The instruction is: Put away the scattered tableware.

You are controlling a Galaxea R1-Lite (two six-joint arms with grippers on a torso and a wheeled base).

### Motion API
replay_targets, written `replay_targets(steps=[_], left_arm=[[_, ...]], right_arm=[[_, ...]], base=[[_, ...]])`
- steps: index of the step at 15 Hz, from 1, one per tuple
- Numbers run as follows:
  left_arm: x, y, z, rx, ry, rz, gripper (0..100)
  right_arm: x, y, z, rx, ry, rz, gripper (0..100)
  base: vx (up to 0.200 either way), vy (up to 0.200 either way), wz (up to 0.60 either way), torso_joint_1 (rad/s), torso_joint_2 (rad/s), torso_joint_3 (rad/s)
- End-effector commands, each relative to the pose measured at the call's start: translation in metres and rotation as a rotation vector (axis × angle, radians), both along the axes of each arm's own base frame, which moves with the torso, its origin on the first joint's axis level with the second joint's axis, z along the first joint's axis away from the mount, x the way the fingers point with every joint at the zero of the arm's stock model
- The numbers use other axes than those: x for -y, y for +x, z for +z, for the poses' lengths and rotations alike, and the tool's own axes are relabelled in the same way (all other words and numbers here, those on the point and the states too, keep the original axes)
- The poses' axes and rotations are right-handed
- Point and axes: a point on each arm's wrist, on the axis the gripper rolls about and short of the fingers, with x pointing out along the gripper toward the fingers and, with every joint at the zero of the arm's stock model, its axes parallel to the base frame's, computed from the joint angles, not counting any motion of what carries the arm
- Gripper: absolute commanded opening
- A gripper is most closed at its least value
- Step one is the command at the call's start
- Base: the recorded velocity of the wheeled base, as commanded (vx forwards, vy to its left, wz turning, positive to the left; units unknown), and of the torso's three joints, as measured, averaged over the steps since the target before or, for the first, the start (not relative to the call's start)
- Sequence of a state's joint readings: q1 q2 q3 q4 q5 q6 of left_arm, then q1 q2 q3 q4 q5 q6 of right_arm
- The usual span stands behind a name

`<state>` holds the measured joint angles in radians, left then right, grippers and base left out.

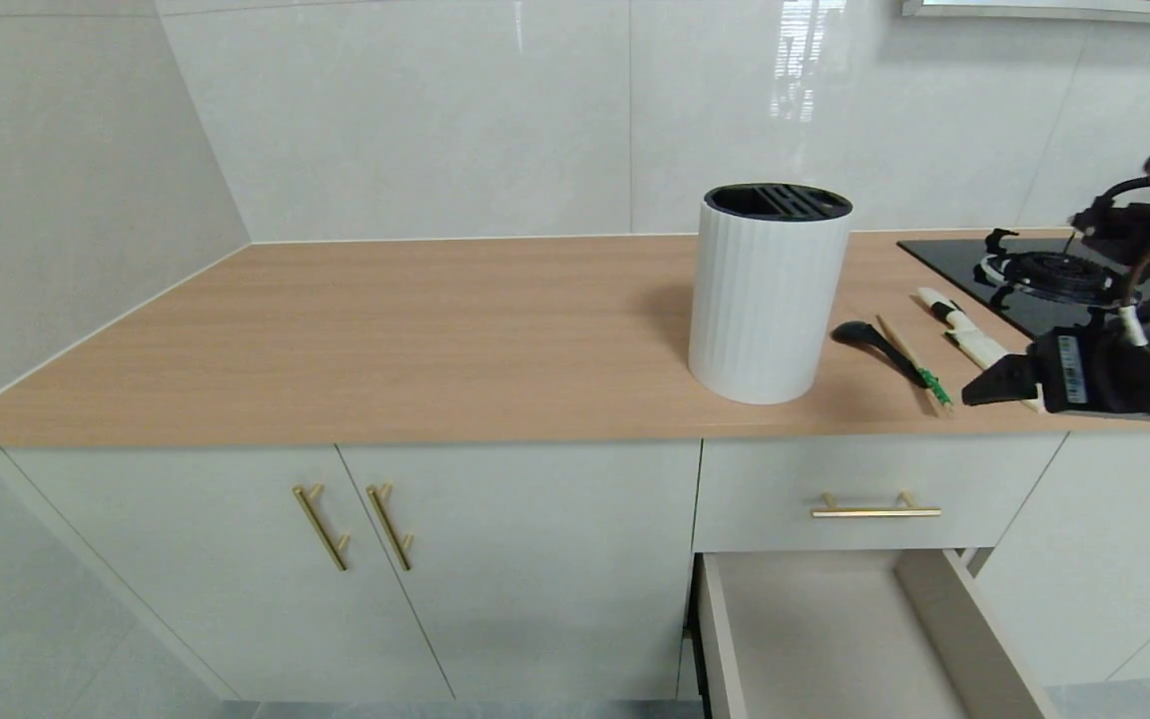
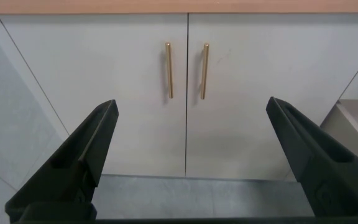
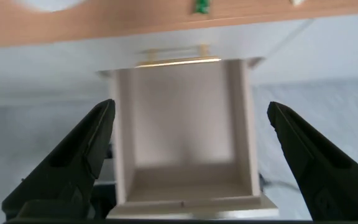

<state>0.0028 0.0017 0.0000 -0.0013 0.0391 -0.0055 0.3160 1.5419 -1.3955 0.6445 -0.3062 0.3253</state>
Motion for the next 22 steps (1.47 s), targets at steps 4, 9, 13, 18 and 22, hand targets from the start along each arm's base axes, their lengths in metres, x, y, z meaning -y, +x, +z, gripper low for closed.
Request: replay_targets(steps=[4,9,13,18,22], left_arm=[[0.000,0.000,0.000,-0.001,-0.001,0.001,100],[0.000,0.000,0.000,-0.001,-0.001,0.001,100],[0.000,0.000,0.000,-0.001,-0.001,0.001,100],[0.000,0.000,0.000,-0.001,-0.001,0.001,100],[0.000,0.000,0.000,-0.001,-0.001,0.001,100]], right_arm=[[-0.010,0.062,-0.046,-0.047,-0.014,-0.075,100],[0.011,0.086,-0.054,0.012,0.005,-0.153,100],[0.011,0.100,-0.063,0.031,0.011,-0.162,100],[0.009,0.111,-0.068,0.073,0.025,-0.161,100],[0.009,0.113,-0.070,0.070,0.026,-0.159,100]], base=[[0.000,0.000,0.00,0.000,0.00,0.000],[0.000,0.000,0.00,0.000,0.00,0.000],[0.000,0.000,0.00,0.000,0.00,0.000],[0.000,0.000,0.00,0.000,0.00,0.000],[0.000,0.000,0.00,0.000,0.00,0.000]])
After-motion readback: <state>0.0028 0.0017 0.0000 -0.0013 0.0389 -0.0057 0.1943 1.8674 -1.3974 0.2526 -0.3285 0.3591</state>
